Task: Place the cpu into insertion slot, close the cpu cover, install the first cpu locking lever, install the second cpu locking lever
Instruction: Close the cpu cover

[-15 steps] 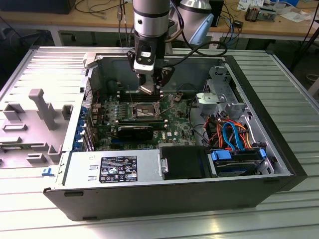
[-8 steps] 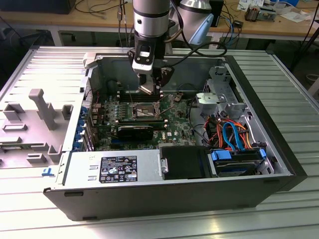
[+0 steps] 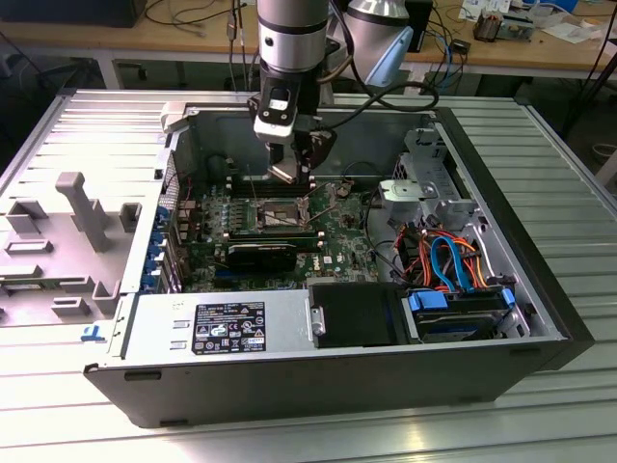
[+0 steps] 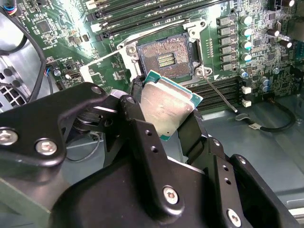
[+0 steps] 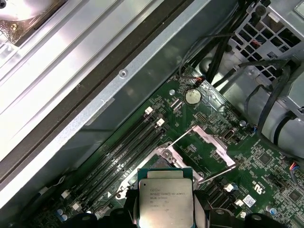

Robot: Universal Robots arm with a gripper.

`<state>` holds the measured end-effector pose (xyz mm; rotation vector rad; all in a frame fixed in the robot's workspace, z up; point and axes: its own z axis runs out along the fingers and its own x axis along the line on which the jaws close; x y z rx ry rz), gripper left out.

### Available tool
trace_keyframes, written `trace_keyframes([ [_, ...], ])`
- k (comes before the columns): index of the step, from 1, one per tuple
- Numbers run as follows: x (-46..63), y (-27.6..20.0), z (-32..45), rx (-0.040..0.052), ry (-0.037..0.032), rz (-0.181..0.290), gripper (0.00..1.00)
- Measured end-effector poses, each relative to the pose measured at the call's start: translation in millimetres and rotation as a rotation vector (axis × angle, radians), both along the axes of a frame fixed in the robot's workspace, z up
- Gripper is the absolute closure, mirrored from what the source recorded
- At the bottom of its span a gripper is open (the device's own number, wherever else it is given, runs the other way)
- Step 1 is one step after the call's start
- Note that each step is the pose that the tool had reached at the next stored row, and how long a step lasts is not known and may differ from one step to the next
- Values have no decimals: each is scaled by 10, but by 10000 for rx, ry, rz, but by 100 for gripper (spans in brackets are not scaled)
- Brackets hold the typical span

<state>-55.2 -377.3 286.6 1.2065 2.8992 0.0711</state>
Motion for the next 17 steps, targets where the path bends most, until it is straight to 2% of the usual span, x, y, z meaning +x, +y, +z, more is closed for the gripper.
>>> trace_keyframes([
  [11,0,0,-1,0,0,-702,45],
  [17,0,0,-8,-1,0,-1461,45],
])
